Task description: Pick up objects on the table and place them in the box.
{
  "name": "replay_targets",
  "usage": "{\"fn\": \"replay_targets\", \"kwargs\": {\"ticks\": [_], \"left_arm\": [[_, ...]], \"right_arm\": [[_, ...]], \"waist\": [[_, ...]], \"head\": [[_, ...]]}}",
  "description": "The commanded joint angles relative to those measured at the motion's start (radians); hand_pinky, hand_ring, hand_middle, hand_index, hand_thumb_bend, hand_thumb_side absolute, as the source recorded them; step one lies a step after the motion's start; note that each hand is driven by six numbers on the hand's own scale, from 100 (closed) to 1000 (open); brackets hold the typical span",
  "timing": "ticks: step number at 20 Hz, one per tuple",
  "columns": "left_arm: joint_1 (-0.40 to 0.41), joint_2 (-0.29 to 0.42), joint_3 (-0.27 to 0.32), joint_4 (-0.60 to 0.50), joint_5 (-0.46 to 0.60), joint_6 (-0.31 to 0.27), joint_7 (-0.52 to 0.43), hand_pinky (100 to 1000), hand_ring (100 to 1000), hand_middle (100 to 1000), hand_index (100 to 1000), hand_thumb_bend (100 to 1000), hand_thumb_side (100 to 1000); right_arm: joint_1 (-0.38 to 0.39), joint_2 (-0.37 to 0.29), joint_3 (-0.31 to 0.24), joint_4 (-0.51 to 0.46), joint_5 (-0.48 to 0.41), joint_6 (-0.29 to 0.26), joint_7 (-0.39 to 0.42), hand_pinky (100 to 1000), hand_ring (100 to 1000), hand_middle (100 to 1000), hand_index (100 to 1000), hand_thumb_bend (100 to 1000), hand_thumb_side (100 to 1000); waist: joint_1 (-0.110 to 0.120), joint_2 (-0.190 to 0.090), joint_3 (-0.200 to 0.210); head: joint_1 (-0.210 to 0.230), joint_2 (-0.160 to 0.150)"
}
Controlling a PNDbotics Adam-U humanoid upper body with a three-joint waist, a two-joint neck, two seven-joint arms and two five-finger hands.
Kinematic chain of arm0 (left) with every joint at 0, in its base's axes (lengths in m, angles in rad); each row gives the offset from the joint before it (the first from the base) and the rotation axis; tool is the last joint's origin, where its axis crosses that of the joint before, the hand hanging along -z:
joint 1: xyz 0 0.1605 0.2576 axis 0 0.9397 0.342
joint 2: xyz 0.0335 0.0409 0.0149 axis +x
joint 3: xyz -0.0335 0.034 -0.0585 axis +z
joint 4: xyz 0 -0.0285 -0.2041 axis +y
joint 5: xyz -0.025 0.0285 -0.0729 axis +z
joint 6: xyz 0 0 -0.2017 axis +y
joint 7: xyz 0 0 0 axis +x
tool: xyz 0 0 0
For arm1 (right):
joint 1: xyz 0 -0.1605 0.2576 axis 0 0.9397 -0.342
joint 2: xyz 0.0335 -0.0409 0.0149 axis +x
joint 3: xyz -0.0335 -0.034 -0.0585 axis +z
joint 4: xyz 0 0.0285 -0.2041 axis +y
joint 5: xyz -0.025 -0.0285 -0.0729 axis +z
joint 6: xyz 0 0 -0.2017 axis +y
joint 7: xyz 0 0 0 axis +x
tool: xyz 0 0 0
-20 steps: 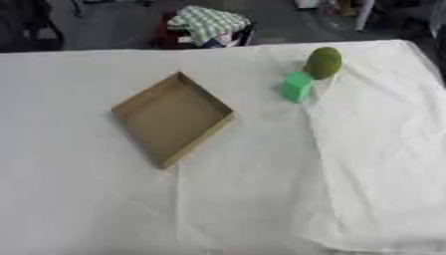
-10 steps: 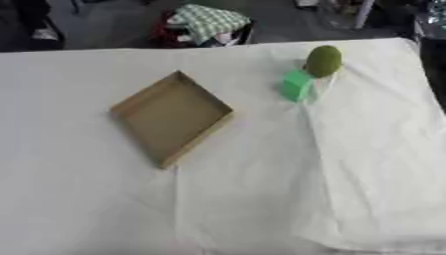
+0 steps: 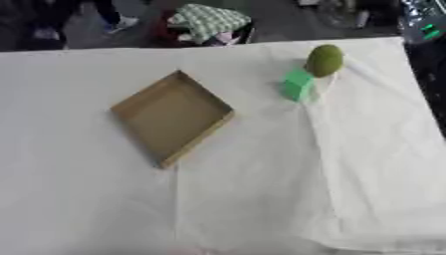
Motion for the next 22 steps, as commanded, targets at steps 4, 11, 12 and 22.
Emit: {"fn": "replay_targets", "kwargs": {"ticks": [4, 11, 12, 22], "left_arm": [[-0.017, 0.008, -0.001, -0.009, 0.002, -0.001, -0.007, 602, 729, 779, 800, 271, 651], [-0.019, 0.004, -0.004, -0.007, 0.003, 0.0, -0.013, 602, 730, 780, 801, 267, 653], [-0.019, 0.003, -0.004, -0.007, 0.003, 0.0, -0.014, 602, 730, 780, 801, 267, 653], [-0.021, 0.0, -0.006, -0.004, 0.003, 0.0, -0.023, 603, 732, 781, 802, 260, 657]], "right_arm": [[-0.023, 0.01, 0.007, -0.045, 0.109, -0.018, 0.071, 704, 788, 807, 932, 216, 330], [-0.021, 0.041, 0.015, -0.045, 0.218, -0.024, 0.132, 725, 807, 822, 943, 234, 337], [-0.021, 0.043, 0.015, -0.043, 0.234, -0.024, 0.136, 728, 809, 825, 945, 237, 339], [-0.011, 0.052, 0.02, -0.006, 0.398, -0.024, 0.176, 779, 874, 890, 975, 381, 312]], "waist": [[0.002, -0.012, 0.003], [0.005, -0.01, 0.009], [0.006, -0.01, 0.01], [0.009, -0.004, 0.015]], "head": [[-0.006, 0.005], [-0.017, 0.005], [-0.018, 0.005], [-0.025, 0.005]]}}
